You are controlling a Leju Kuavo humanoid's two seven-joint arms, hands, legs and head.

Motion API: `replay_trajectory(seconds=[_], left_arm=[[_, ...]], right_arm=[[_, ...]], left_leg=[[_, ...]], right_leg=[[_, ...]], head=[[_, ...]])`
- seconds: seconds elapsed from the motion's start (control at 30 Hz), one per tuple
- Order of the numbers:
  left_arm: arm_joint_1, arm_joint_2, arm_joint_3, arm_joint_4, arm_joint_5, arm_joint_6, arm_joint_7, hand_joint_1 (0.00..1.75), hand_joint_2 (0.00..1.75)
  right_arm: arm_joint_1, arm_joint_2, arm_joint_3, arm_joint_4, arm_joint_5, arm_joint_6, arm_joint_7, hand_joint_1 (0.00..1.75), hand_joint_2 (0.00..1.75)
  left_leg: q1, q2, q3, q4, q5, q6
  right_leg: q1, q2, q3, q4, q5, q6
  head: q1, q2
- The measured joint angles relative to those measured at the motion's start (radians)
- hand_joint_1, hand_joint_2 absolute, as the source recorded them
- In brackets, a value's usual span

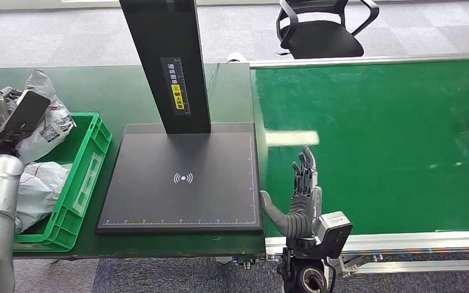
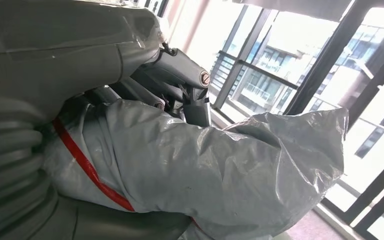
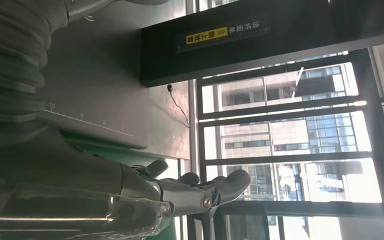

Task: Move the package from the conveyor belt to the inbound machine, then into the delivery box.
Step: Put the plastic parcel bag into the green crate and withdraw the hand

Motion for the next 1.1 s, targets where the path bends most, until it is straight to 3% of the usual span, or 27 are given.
replay_trajectory(seconds=[0.17, 0.2, 0.3, 0.33, 0.6, 0.7, 1.1], left_arm=[[-0.005, 0.004, 0.01, 0.048, -0.038, -0.062, 0.065, 1.75, 1.75], [-0.002, 0.004, 0.01, 0.056, -0.05, -0.081, 0.078, 1.67, 1.75], [0.014, 0.004, 0.011, 0.075, -0.087, -0.139, 0.105, 0.36, 1.75], [0.02, 0.003, 0.011, 0.079, -0.098, -0.152, 0.109, 0.0, 1.75], [0.038, -0.021, 0.026, 0.067, -0.14, -0.147, 0.107, 0.0, 1.75], [0.045, -0.037, 0.034, 0.029, -0.111, -0.117, 0.071, 0.0, 1.75], [0.155, -0.096, 0.085, -0.319, 0.16, 0.047, -0.059, 0.0, 1.75]], right_arm=[[0.001, 0.0, 0.0, -0.004, 0.006, 0.012, 0.006, 0.0, 1.75], [0.001, 0.001, 0.0, -0.004, 0.008, 0.016, 0.009, 0.0, 1.75], [-0.001, 0.003, 0.0, -0.005, 0.013, 0.024, 0.016, 0.0, 1.75], [-0.002, 0.003, 0.0, -0.005, 0.013, 0.025, 0.017, 0.0, 1.75], [-0.009, 0.006, 0.0, -0.005, 0.012, 0.025, 0.019, 0.0, 1.75], [-0.008, 0.006, -0.001, -0.005, 0.011, 0.018, 0.017, 0.0, 1.75], [0.003, 0.009, -0.015, -0.005, 0.009, 0.001, 0.005, 0.0, 1.75]], left_leg=[[0.0, 0.0, 0.0, 0.0, 0.0, 0.0], [0.0, 0.0, 0.0, 0.0, 0.0, 0.0], [0.0, 0.0, 0.0, 0.0, 0.0, 0.0], [0.0, 0.0, 0.0, 0.0, 0.0, 0.0], [0.0, -0.001, 0.0, 0.0, 0.0, 0.0], [0.0, -0.001, 0.0, 0.0, 0.0, 0.0], [0.0, 0.0, -0.001, 0.0, 0.0, 0.0]], right_leg=[[0.0, 0.0, 0.0, 0.0, 0.0, 0.0], [0.0, 0.0, 0.0, 0.0, 0.0, 0.0], [0.0, 0.0, 0.0, 0.0, 0.0, 0.0], [0.0, 0.0, 0.0, 0.0, 0.0, 0.0], [0.0, 0.0, 0.0, 0.0, 0.0, 0.0], [0.0, 0.0, 0.0, 0.0, 0.0, 0.0], [0.0, 0.0, 0.0, 0.0, 0.0, 0.0]], head=[[0.0, 0.0], [0.0, 0.0], [0.0, 0.0], [0.0, 0.0], [0.0, 0.0], [0.0, 0.0], [0.0, 0.0]])
